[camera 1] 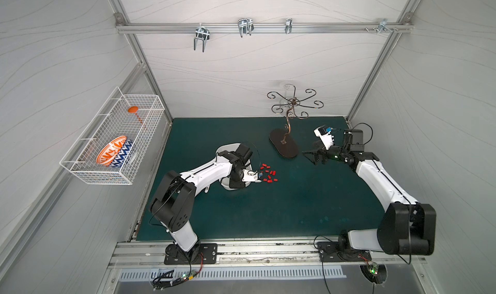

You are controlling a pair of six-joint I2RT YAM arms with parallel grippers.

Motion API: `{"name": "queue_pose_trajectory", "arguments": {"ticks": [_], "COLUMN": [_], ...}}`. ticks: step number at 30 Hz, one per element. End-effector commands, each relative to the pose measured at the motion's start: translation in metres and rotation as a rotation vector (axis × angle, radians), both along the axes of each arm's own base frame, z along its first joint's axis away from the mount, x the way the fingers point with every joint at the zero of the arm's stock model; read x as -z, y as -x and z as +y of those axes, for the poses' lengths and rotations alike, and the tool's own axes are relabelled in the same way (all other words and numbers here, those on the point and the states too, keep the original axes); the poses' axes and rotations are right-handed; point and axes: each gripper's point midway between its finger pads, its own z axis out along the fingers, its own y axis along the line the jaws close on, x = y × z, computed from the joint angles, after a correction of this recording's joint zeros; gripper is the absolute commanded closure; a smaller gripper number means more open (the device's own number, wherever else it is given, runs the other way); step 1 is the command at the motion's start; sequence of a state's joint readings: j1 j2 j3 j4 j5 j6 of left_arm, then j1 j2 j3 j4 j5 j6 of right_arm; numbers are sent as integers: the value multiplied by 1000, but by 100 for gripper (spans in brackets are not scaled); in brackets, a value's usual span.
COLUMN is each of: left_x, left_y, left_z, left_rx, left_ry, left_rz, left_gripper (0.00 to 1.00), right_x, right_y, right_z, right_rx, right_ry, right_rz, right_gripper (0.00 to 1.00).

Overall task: Take the screw protection sleeves out of the storage box
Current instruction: Adjust the storage box at the center of the board.

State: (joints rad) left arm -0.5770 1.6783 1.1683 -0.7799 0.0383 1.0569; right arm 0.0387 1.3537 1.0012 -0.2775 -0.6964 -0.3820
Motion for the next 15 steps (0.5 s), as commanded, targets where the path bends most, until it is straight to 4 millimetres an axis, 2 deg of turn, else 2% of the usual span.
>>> {"name": "queue_pose_trajectory", "arguments": {"ticks": [1,5,8,12,15], "left_x": [-26,-55,-81,-100,-104], "left_y": [14,27,29,12,-12], "left_z": [-14,-11,0,34,70], "left_rx": [-41,-109,-193,-367,-549], "left_ry": [100,220,329,441,503], "left_rz": [73,111,116,17,-103], "left_gripper": [44,33,27,21,19], "right_x": [-8,-20,-25,-23,-21], "right_y": [4,2,5,4,-2], "right_z": [-4,-11,-20,-47,-75], "right_rx": [8,28,51,169,308], "right_ry": [-6,37,113,264,368], "right_rz": [9,-8,-18,-44,-56], "right_gripper": [1,1,1,1,1]}}
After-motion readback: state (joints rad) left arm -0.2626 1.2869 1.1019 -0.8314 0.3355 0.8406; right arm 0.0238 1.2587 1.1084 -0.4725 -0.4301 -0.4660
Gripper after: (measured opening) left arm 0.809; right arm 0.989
